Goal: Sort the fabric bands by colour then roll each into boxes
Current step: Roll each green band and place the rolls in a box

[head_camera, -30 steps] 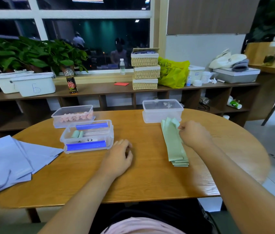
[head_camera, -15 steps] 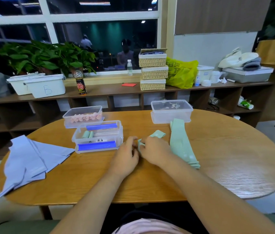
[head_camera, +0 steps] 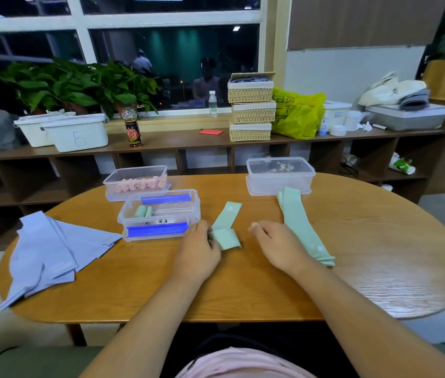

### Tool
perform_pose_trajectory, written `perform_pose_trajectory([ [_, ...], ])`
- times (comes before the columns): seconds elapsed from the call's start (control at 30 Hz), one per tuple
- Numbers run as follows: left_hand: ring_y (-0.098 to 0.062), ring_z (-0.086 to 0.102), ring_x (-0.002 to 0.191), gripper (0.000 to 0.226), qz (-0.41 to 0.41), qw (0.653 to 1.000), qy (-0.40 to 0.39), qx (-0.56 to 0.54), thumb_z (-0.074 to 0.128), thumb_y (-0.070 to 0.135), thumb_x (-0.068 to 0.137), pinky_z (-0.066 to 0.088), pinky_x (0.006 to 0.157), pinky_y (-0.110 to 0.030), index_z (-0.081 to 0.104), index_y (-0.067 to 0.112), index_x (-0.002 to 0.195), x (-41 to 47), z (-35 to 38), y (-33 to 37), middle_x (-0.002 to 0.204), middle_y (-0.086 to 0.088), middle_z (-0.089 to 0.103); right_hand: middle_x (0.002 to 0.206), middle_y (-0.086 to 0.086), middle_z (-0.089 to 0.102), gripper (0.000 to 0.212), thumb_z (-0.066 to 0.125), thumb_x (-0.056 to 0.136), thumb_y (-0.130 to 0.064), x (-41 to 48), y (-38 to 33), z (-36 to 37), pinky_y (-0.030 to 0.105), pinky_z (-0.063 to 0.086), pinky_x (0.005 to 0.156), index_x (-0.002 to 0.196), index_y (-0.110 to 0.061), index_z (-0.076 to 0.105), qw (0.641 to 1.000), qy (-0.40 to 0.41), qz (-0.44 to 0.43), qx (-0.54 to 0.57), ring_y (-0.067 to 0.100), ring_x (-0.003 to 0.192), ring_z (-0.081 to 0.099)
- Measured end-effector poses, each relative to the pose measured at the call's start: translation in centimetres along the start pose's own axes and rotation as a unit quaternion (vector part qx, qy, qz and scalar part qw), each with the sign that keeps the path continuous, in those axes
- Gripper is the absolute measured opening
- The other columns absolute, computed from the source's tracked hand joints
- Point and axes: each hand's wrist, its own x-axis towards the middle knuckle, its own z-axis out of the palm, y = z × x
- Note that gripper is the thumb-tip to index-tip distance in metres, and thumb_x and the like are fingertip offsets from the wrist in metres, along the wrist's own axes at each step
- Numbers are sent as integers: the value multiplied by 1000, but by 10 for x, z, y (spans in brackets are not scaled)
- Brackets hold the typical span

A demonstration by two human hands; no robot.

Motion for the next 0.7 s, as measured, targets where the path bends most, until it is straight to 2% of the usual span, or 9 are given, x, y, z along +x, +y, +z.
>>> perform_pose_trajectory([
  [0.1,-18,56,100,18,-10,1000,2,21,58,18,91,44,77,-29,59,25,107,-4,-1,-4,105,7,57,123,-18,71,29,49,108,-38,0,-5,4,34,54,97,124,-36,73,998,-13,-28,-48,7,111,62],
  [0.23,-14,47,110,31,19,999,-16,32,62,18,88,48,86,-30,58,30,116,-15,-8,-6,116,9,51,132,-16,65,36,49,102,-31,-7,-10,18,41,52,101,133,-38,66,986,-23,-78,-146,14,119,57],
  [0.37,-11,53,103,25,40,998,-51,-14,70,26,85,46,85,-28,61,33,107,-21,-14,-13,107,13,57,143,-13,58,48,50,99,-40,-6,-13,23,43,46,106,146,-37,55,984,-57,-60,-158,17,130,49],
  [0.47,-11,59,89,16,33,999,-32,-22,75,35,91,48,76,-29,66,27,103,-17,-12,-11,96,10,63,145,-10,58,45,47,104,-46,3,-12,26,45,45,108,147,-35,54,983,-56,-52,-169,19,133,49],
  [0.6,-4,67,88,19,31,997,-29,-71,74,43,92,59,82,-38,72,30,106,-16,-11,-10,95,16,73,145,-10,60,39,41,110,-39,16,-14,30,46,45,110,146,-37,56,987,-43,-31,-148,19,135,50],
  [0.7,-1,70,93,21,32,993,-54,-100,80,40,88,59,89,-36,78,34,108,-22,-14,-13,98,20,76,148,-13,58,40,43,109,-31,14,-12,34,46,42,111,146,-38,56,987,-53,-48,-145,18,137,47],
])
